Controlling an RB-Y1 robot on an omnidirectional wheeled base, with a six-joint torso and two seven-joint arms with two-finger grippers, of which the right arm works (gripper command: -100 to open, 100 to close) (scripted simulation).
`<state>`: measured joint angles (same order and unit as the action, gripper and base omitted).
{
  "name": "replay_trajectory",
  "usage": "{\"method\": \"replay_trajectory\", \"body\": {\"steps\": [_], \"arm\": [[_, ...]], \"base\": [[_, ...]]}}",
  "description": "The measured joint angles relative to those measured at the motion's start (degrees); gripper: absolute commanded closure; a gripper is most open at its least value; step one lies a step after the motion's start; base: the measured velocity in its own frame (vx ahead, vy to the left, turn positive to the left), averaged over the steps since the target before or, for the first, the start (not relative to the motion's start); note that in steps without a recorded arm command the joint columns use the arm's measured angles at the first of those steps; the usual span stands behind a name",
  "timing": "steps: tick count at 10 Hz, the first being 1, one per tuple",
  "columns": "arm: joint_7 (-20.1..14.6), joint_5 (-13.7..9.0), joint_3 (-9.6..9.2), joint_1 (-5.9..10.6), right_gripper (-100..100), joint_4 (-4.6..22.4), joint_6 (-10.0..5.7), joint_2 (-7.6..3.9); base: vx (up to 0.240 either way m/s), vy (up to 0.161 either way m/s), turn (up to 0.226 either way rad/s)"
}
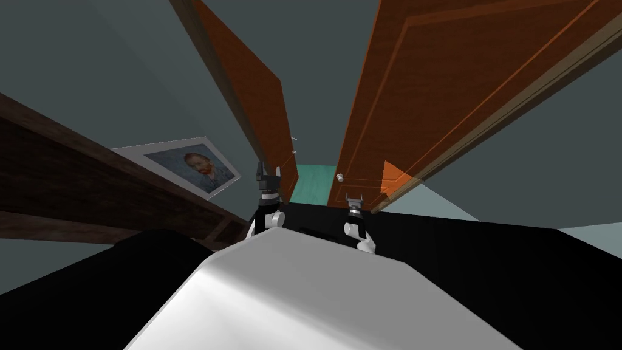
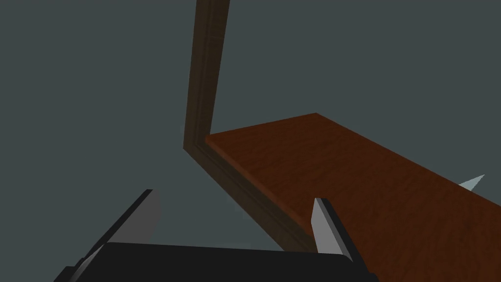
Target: Push the door open
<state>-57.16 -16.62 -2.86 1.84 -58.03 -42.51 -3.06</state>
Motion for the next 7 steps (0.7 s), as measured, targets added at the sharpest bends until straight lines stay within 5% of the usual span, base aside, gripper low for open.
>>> {"method": "replay_trajectory", "body": {"steps": [7], "arm": [[-7.0, -1.8, -0.62, 3.84, -100, 10.1, -2.39, 1.59]], "base": [[0.054, -0.082, 0.131]]}}
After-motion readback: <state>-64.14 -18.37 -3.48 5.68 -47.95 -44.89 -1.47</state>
